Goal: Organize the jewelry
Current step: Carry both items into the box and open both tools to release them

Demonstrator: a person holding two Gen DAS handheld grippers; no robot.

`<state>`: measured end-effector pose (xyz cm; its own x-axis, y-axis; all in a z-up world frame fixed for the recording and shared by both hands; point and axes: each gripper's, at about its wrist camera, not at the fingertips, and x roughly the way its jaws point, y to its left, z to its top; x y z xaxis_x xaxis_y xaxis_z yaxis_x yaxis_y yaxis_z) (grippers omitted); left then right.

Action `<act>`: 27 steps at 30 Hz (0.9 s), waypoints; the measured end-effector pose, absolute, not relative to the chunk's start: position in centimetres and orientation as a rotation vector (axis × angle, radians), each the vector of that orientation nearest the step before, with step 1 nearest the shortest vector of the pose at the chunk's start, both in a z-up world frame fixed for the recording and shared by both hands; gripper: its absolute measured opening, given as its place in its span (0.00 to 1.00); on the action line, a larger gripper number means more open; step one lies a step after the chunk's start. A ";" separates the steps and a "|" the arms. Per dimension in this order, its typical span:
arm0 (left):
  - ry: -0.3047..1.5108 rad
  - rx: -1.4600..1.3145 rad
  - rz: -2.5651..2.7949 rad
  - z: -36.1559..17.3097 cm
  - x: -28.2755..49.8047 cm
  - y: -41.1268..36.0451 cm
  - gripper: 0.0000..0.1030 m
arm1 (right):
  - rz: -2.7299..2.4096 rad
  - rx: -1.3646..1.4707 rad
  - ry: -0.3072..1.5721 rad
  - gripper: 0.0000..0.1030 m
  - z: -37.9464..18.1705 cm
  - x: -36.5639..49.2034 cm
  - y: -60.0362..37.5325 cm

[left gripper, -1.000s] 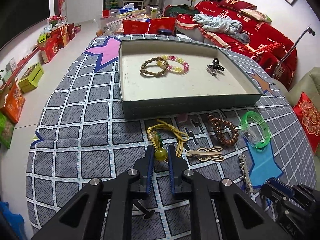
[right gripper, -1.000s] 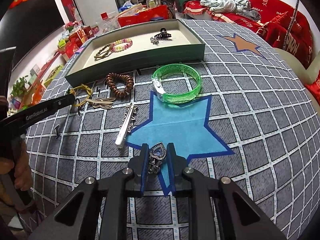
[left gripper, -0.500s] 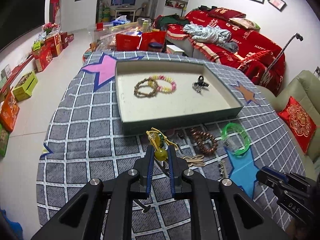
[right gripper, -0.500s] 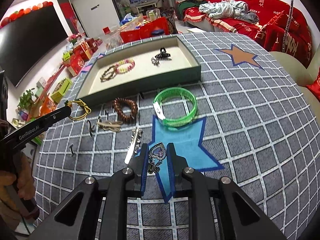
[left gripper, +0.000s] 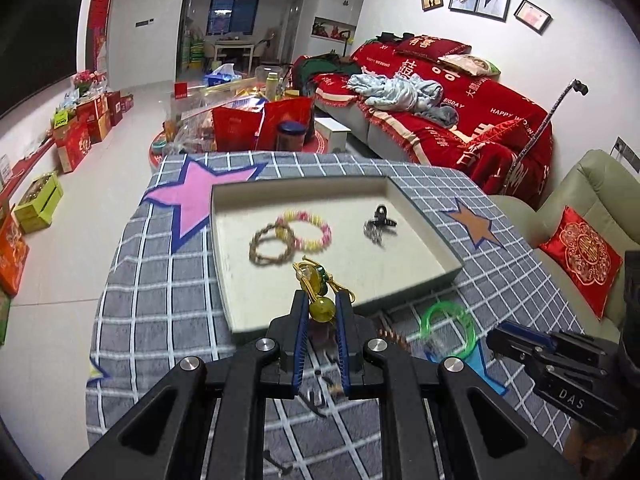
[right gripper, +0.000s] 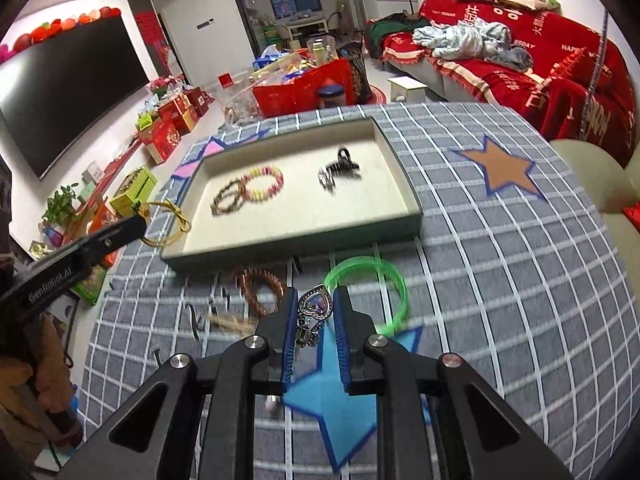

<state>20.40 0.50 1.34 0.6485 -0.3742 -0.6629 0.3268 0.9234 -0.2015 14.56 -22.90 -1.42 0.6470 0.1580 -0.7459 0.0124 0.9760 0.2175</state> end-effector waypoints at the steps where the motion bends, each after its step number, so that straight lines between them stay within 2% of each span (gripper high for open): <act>1: 0.767 -0.068 -0.400 1.4 20.8 0.4 0.30 | 0.089 0.211 0.862 0.19 -1.2 15.3 -22.9; 10: 0.806 -0.068 -0.416 0.2 25.7 -0.6 0.30 | 0.125 0.216 0.878 0.19 -1.0 22.5 -22.6; 27: 0.964 -0.001 -0.383 -5.7 31.3 -2.1 0.30 | 0.126 0.207 1.015 0.19 -7.5 32.1 -21.1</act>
